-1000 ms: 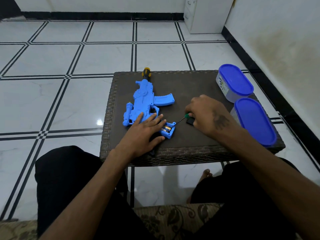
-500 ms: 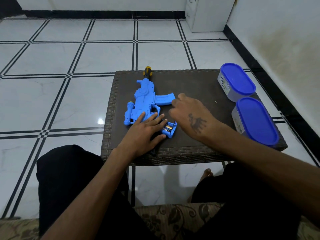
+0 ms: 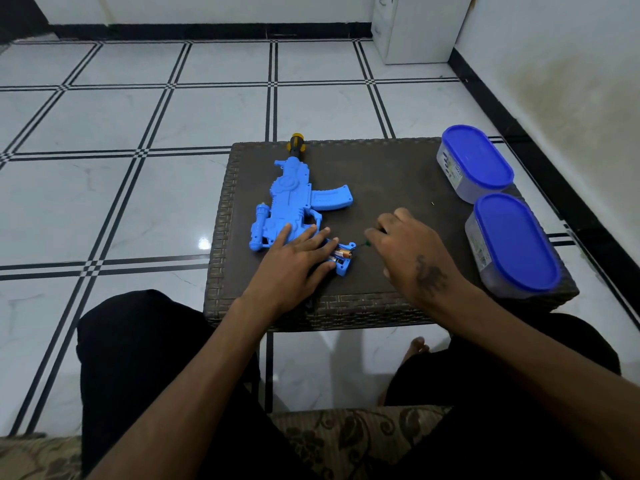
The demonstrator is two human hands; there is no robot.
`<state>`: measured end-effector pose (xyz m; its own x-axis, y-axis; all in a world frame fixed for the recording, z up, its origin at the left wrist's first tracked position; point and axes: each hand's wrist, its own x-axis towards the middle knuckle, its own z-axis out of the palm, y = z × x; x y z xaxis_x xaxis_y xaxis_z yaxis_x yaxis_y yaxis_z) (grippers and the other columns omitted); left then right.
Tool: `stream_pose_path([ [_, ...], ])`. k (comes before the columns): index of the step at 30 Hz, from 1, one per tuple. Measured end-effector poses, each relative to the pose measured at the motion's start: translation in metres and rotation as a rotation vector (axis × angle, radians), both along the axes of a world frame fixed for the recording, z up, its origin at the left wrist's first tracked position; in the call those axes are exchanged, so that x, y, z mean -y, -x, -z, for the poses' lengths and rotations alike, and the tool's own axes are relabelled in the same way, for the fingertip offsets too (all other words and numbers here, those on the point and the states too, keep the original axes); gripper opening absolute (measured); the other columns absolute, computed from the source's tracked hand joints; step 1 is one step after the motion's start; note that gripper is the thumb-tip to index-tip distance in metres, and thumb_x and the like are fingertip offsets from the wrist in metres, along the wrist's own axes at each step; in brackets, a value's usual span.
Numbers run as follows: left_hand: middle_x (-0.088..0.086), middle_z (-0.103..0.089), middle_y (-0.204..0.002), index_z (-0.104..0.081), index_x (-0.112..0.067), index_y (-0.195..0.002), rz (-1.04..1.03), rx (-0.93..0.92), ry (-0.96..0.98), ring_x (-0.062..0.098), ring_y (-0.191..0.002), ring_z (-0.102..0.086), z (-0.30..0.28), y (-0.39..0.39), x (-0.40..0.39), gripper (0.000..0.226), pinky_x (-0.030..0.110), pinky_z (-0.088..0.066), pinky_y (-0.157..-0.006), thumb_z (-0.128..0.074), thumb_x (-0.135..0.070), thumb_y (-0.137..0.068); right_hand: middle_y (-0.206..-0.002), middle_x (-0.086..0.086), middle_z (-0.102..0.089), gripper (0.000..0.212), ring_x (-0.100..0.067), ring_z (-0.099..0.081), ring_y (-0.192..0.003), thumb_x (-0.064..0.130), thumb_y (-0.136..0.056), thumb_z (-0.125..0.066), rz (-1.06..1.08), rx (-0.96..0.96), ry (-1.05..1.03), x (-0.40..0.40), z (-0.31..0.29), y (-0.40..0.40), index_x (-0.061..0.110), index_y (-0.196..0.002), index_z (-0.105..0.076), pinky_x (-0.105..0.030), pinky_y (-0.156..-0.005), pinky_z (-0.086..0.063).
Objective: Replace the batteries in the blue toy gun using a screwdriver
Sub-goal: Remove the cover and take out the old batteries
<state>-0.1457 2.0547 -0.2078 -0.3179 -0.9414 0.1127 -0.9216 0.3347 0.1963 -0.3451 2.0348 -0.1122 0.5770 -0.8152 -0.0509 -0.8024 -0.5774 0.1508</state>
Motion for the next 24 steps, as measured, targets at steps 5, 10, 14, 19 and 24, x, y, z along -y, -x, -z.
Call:
stream_pose_path([
  [5, -0.003, -0.046, -0.148, -0.05, -0.03, -0.139, -0.111, -0.022, 0.001, 0.02, -0.142, -0.033, -0.004, 0.018, 0.004, 0.049, 0.051, -0.013, -0.117, -0.046, -0.052, -0.095, -0.122, -0.004, -0.052, 0.043, -0.022, -0.043, -0.114, 0.014, -0.083, -0.065, 0.019, 0.045, -0.006, -0.001, 0.0, -0.002, 0.015, -0.125, -0.056, -0.027, -0.075, -0.039],
  [10, -0.008, -0.053, -0.141, -0.059, -0.039, -0.128, -0.143, -0.171, -0.083, 0.018, -0.143, -0.032, -0.011, 0.019, 0.014, 0.038, 0.049, -0.007, -0.119, -0.055, -0.049, -0.092, -0.119, -0.003, -0.053, 0.033, -0.02, -0.045, -0.111, 0.016, -0.086, -0.06, 0.051, 0.128, -0.029, 0.008, 0.0, 0.006, 0.016, -0.12, -0.058, -0.029, -0.078, -0.048],
  [14, -0.012, -0.062, -0.129, -0.065, -0.037, -0.121, -0.124, -0.24, -0.05, 0.011, -0.131, -0.045, -0.016, 0.014, 0.021, 0.031, 0.044, -0.011, -0.118, -0.062, -0.041, -0.09, -0.104, -0.006, -0.06, 0.02, -0.023, -0.053, -0.097, 0.017, -0.092, -0.055, 0.124, 0.326, 0.027, 0.02, -0.001, 0.025, 0.012, -0.108, -0.066, -0.035, -0.072, -0.049],
  [19, -0.007, -0.065, -0.125, -0.067, -0.026, -0.12, -0.129, -0.308, 0.022, 0.013, -0.126, -0.052, -0.014, 0.004, 0.027, 0.046, 0.048, -0.03, -0.111, -0.069, -0.049, -0.081, -0.1, -0.014, -0.065, 0.022, -0.028, -0.062, -0.088, 0.014, -0.095, -0.056, 0.277, 0.636, 0.061, 0.034, 0.025, 0.045, 0.005, -0.111, -0.069, -0.043, -0.076, -0.054],
  [24, -0.001, -0.051, -0.144, -0.057, -0.023, -0.134, -0.157, -0.215, 0.018, 0.022, -0.14, -0.036, -0.003, -0.012, 0.013, 0.087, 0.05, -0.025, -0.114, -0.047, -0.079, -0.069, -0.11, -0.009, -0.069, 0.028, -0.022, -0.062, -0.098, 0.017, -0.095, -0.058, 0.438, 0.733, 0.058, 0.043, 0.064, 0.044, 0.011, -0.122, -0.066, -0.03, -0.079, -0.049],
])
